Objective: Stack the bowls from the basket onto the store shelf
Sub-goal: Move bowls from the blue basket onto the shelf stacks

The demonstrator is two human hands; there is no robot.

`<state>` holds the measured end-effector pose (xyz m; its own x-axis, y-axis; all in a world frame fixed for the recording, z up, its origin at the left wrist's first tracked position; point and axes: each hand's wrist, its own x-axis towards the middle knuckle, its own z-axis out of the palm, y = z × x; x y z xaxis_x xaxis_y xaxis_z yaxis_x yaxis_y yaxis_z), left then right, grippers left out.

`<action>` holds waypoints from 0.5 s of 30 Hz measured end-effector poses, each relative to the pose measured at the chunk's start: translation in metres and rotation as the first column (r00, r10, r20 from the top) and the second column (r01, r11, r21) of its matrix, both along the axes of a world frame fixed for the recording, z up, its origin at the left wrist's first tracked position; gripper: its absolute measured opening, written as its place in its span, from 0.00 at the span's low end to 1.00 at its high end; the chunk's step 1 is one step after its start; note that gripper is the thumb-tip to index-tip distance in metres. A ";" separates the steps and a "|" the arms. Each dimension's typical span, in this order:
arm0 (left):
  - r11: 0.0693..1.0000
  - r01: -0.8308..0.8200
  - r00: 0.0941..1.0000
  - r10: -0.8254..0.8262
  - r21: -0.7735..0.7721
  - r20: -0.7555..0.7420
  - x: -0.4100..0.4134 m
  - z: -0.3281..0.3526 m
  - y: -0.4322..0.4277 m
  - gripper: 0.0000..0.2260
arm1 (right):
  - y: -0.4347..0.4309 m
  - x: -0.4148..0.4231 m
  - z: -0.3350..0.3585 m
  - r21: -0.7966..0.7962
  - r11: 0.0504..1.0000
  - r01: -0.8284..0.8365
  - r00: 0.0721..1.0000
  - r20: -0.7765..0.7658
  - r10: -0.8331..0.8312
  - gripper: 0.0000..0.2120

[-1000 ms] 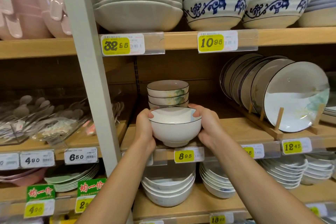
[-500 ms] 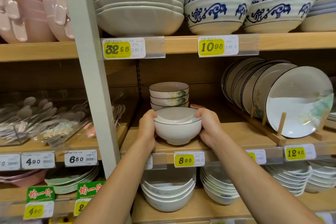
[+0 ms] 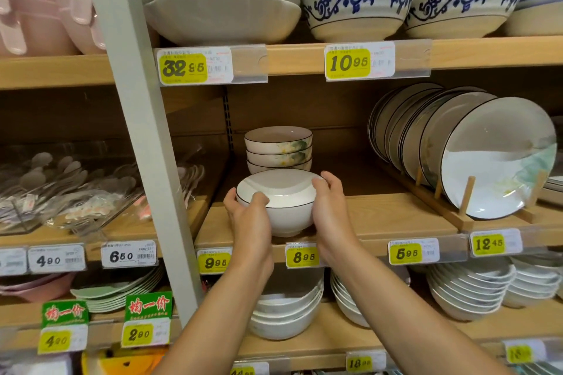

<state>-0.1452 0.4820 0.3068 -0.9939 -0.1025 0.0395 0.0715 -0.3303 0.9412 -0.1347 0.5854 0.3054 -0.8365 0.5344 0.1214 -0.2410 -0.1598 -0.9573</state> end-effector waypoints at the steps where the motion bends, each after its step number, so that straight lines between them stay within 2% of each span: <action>1: 1.000 -0.001 1.000 0.001 0.000 0.017 -0.005 0.004 -0.004 0.27 | -0.002 0.004 -0.004 0.014 1.000 -0.009 1.000 -0.008 0.010 0.17; 3: 0.999 0.036 0.998 -0.035 0.000 0.060 -0.016 0.011 -0.016 0.21 | 0.003 0.009 -0.003 0.049 0.999 -0.005 1.000 -0.001 0.005 0.18; 5: 0.995 0.097 0.989 -0.097 0.006 0.109 -0.025 0.014 -0.027 0.16 | 0.016 0.004 0.008 0.082 0.996 -0.026 0.998 0.057 0.021 0.11; 8: 0.989 0.143 0.983 -0.147 0.047 0.110 -0.024 0.011 -0.036 0.12 | 0.029 -0.001 0.024 0.033 0.981 -0.190 0.965 0.190 0.181 0.07; 10: 0.993 0.102 0.992 -0.107 0.065 0.068 -0.014 0.002 -0.033 0.09 | 0.032 -0.007 0.027 0.012 0.968 -0.252 0.944 0.225 0.243 0.07; 13: 0.996 0.083 0.997 -0.084 0.030 -0.001 0.000 -0.006 -0.023 0.13 | 0.030 -0.011 0.027 0.050 0.961 -0.273 0.942 0.217 0.256 0.13; 15: 0.996 0.089 0.996 -0.089 -0.003 0.010 -0.001 -0.004 -0.019 0.17 | 0.027 -0.010 0.024 0.058 0.965 -0.254 0.950 0.201 0.238 0.12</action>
<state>-0.1463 0.4625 0.3028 -0.9995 -0.0133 0.0299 0.0326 -0.3314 0.9429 -0.1448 0.6124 0.3290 -0.9526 0.3036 -0.0183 -0.0160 -0.1101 -0.9938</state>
